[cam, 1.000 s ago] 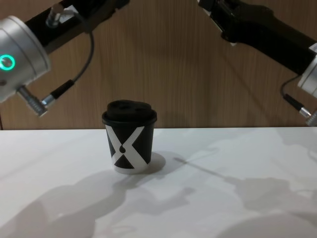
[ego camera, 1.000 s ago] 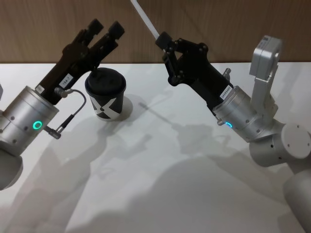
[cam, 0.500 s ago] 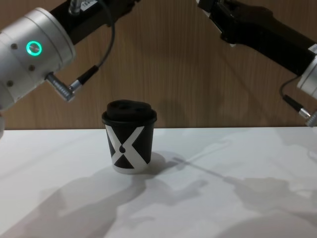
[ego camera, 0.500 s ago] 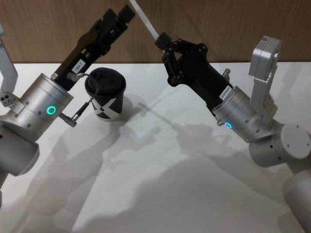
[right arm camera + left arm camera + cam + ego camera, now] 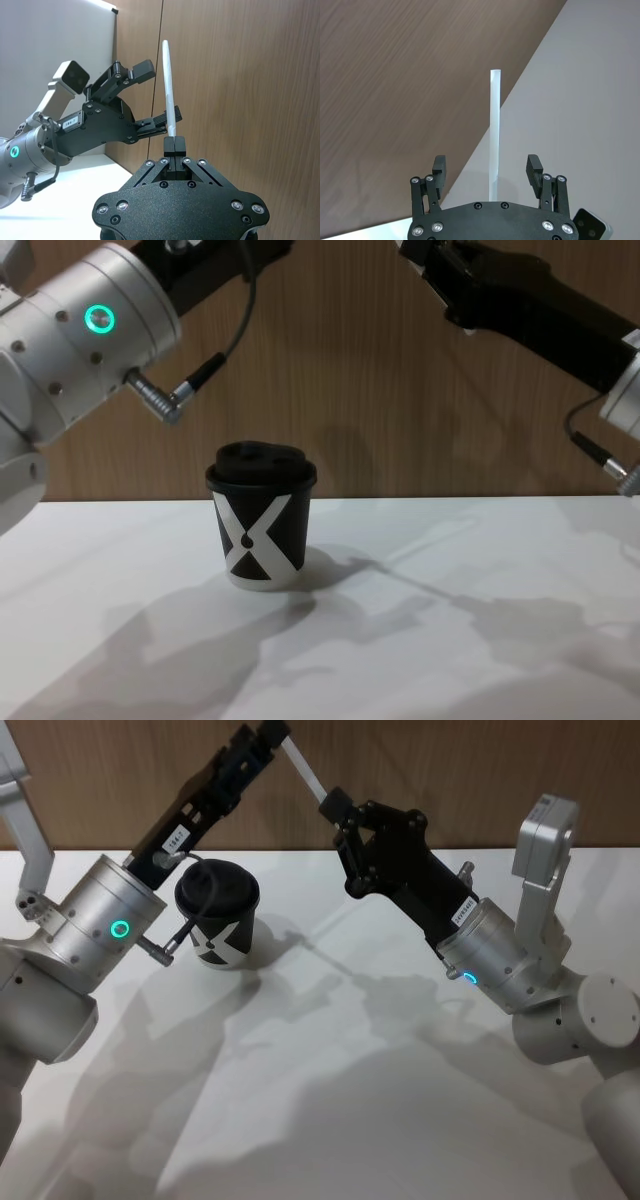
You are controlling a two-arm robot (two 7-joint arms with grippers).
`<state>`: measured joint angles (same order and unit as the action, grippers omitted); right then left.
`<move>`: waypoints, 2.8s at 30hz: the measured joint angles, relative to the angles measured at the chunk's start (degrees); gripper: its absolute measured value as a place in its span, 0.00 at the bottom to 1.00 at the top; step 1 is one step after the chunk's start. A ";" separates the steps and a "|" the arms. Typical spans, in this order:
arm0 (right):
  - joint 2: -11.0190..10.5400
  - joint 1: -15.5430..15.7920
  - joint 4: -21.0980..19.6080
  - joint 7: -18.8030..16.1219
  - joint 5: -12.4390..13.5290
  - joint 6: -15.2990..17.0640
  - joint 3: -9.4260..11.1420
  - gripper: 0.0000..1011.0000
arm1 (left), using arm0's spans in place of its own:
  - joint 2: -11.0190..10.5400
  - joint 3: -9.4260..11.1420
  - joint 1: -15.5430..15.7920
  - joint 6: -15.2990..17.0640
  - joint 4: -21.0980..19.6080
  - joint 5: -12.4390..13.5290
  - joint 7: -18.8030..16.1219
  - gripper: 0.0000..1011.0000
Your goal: Pick up the straw with one hand, pass it to the other hand, and insert it into the cup.
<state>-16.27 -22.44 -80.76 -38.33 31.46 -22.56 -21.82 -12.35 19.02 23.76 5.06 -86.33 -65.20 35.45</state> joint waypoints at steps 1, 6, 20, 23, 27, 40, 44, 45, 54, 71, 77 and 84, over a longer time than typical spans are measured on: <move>0.00 0.00 0.00 0.00 0.00 0.00 0.00 0.00 | 0.09 0.15 0.33 0.18 0.27 -0.25 0.09 0.99; 0.00 0.00 0.00 0.00 0.00 0.00 0.00 0.00 | 0.30 0.58 1.11 0.80 0.97 -0.99 0.40 0.99; 0.00 0.00 0.00 0.00 0.00 0.00 0.00 0.00 | 0.70 2.05 3.19 2.27 2.63 -2.39 0.46 0.84; 0.00 0.00 0.00 0.00 0.00 0.00 0.00 0.00 | 0.71 2.20 3.36 2.30 2.73 -2.50 0.41 0.75; 0.00 0.00 0.00 0.00 0.00 0.00 0.00 0.00 | 0.69 2.48 3.60 2.30 2.82 -2.63 0.22 0.61; 0.00 0.00 0.00 0.00 0.00 0.00 0.00 0.00 | 0.37 2.81 3.73 1.49 2.51 -3.06 -0.44 0.19; 0.00 0.00 -0.01 0.00 -0.01 0.00 0.00 0.00 | 0.21 2.94 3.73 1.22 2.31 -3.11 -0.58 0.08; 0.00 0.00 -0.01 0.00 0.00 0.00 0.00 0.00 | 0.14 2.99 3.72 1.10 2.23 -3.11 -0.62 0.06; 0.00 0.00 -0.01 0.00 0.00 -0.01 0.00 0.12 | -0.20 3.17 3.58 0.24 1.64 -3.25 -0.74 0.01; 0.00 0.00 0.00 0.00 0.00 0.00 0.00 0.66 | -2.26 4.84 3.77 -4.09 1.02 2.25 -3.60 0.01; 0.00 0.00 0.00 0.00 0.00 0.00 0.00 0.85 | -3.61 5.41 3.85 -5.94 0.65 6.16 -6.04 0.01; 0.00 0.00 0.00 0.00 0.00 0.00 0.00 0.99 | -5.11 5.69 3.71 -7.94 0.09 11.22 -9.58 0.01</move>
<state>-16.27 -22.43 -80.76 -38.33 31.45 -22.56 -21.82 -17.46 24.71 27.47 -2.88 -86.24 -53.98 25.87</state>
